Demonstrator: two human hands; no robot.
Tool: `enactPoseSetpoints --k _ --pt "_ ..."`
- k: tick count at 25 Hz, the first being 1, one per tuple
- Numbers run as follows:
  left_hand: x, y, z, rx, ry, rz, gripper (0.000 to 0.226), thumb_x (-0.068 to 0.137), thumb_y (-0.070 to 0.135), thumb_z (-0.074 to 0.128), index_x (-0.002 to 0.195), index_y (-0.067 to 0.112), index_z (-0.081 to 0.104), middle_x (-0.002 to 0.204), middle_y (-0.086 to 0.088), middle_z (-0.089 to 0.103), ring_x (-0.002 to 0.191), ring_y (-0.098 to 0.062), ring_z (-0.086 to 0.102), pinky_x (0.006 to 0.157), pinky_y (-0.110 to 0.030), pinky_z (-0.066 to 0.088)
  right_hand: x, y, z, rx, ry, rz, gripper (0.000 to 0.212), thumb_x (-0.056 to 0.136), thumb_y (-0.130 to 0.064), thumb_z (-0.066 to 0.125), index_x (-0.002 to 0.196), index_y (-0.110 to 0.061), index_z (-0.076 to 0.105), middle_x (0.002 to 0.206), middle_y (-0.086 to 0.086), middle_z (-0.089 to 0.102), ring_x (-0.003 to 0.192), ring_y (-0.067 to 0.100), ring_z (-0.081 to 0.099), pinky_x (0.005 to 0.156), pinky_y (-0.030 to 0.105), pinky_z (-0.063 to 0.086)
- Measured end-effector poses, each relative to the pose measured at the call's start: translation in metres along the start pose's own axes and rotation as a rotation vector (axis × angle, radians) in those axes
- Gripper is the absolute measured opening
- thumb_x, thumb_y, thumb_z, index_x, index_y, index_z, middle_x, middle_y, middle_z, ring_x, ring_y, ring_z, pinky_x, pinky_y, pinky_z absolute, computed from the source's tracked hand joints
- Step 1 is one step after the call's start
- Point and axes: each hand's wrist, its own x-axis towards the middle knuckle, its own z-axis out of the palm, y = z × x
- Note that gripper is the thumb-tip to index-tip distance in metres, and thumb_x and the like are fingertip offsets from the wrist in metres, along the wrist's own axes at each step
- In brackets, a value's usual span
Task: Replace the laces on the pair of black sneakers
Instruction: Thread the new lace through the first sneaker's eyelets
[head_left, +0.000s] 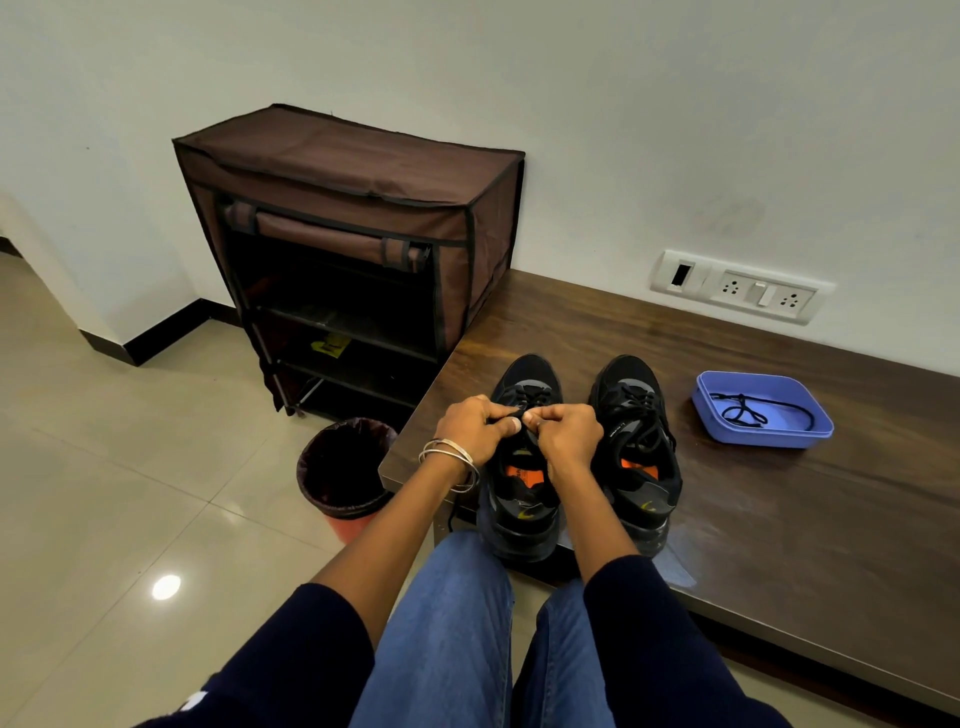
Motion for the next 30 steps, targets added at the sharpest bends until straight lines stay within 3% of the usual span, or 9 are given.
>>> enactPoseSetpoints --k 3,6,8,11,17,24,28,30 --pt "-0.002 0.001 0.001 0.025 0.050 -0.027 0.027 0.090 0.037 0.062 0.116 0.034 0.068 0.114 0.005 0.065 0.110 -0.018 0.057 0.093 -0.032 0.044 -0.006 -0.002 0.004 -0.013 0.020 -0.022 0.004 0.082 -0.010 0.076 0.084 -0.008 0.078 0.083 0.006 0.073 0.081 0.017 0.067 0.076 0.030 0.056" --pt "-0.002 -0.002 0.003 -0.024 0.070 -0.066 0.025 0.087 0.044 0.064 0.110 0.037 0.070 0.111 0.005 0.070 0.107 -0.018 0.062 0.092 -0.032 0.048 -0.002 0.000 -0.005 0.185 -0.082 0.073 0.006 0.078 -0.004 0.078 0.084 -0.005 0.076 0.077 0.005 0.071 0.069 0.008 0.065 0.061 0.015 0.053" --pt "0.000 -0.004 0.004 -0.046 0.066 -0.086 0.024 0.088 0.047 0.062 0.107 0.036 0.072 0.104 0.001 0.072 0.101 -0.020 0.064 0.090 -0.034 0.051 0.000 0.001 -0.009 0.223 -0.125 0.123 0.006 0.077 -0.004 0.079 0.082 -0.006 0.076 0.077 0.006 0.071 0.068 0.010 0.066 0.059 0.015 0.052" --pt "0.003 -0.006 0.005 -0.099 0.098 -0.114 0.028 0.091 0.051 0.054 0.100 0.034 0.075 0.088 -0.004 0.074 0.088 -0.024 0.068 0.083 -0.039 0.055 -0.001 0.004 -0.004 0.235 -0.123 0.124 0.007 0.077 -0.006 0.079 0.077 -0.012 0.076 0.083 0.009 0.074 0.077 0.017 0.070 0.072 0.027 0.058" --pt "0.004 0.001 0.006 0.021 0.170 -0.126 0.022 0.090 0.047 0.058 0.099 0.035 0.074 0.092 0.003 0.073 0.090 -0.019 0.067 0.080 -0.032 0.053 -0.010 0.007 0.008 -0.033 0.015 -0.126 0.015 0.086 -0.006 0.068 0.098 -0.008 0.077 0.096 0.009 0.075 0.101 0.024 0.066 0.094 0.038 0.052" --pt "0.011 0.000 0.001 -0.099 0.097 -0.135 0.009 0.085 0.039 0.069 0.081 0.033 0.073 0.067 0.008 0.068 0.059 -0.012 0.068 0.070 -0.033 0.060 -0.010 -0.001 0.006 0.199 0.115 0.092 0.023 0.078 -0.003 0.077 0.092 -0.016 0.066 0.071 -0.002 0.069 0.079 0.012 0.068 0.084 0.032 0.056" --pt "0.017 -0.001 -0.003 -0.156 0.053 -0.155 0.006 0.084 0.032 0.072 0.079 0.029 0.073 0.069 0.004 0.069 0.055 -0.014 0.067 0.064 -0.033 0.061 -0.006 -0.004 0.008 0.213 0.115 0.172 0.021 0.075 -0.005 0.080 0.082 -0.016 0.064 0.087 0.007 0.070 0.079 0.016 0.066 0.062 0.023 0.051" --pt "0.021 -0.003 0.001 -0.178 0.044 -0.165 0.011 0.083 0.030 0.073 0.072 0.030 0.072 0.067 0.004 0.068 0.054 -0.014 0.067 0.065 -0.033 0.061 -0.005 -0.004 0.011 0.219 0.114 0.210 0.022 0.073 -0.008 0.082 0.076 -0.019 0.063 0.091 0.010 0.070 0.081 0.020 0.068 0.068 0.030 0.057"
